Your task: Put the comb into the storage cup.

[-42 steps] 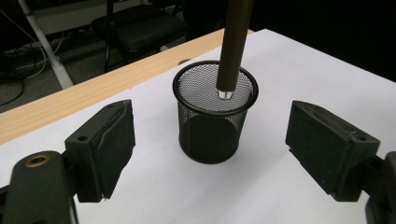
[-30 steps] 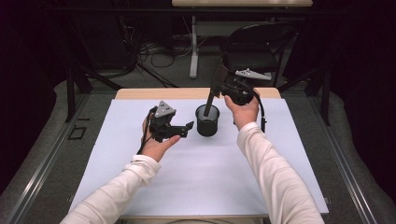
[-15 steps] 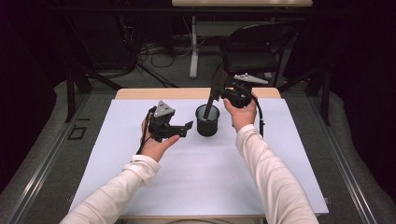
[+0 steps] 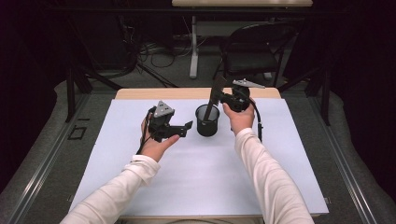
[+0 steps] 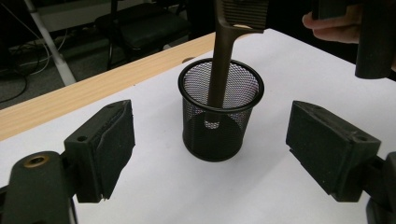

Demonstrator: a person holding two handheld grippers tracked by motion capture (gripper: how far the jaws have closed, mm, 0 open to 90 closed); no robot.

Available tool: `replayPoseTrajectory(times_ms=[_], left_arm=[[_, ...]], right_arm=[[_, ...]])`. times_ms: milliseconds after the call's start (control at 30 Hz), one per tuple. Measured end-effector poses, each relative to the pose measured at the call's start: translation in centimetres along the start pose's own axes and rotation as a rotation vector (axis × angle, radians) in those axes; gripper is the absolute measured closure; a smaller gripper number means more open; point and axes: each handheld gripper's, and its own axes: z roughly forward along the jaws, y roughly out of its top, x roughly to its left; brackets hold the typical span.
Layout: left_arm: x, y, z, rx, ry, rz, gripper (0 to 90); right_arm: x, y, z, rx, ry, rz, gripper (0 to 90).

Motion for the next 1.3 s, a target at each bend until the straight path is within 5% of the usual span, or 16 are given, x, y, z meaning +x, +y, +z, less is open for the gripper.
replayPoseTrajectory(times_ms=[667,1300], left_arm=[[0.1,0.0,-0.1,-0.001,0.001,-0.004,15.6],[0.2,0.0,0.0,0.001,0.004,-0.005,15.6]], right_arm=[[-0.3,-2.1,1.2,0.039,0.0,0.014,87.2],[-0.6,-2.3,1.3,0.045,0.016,0.048,87.1]])
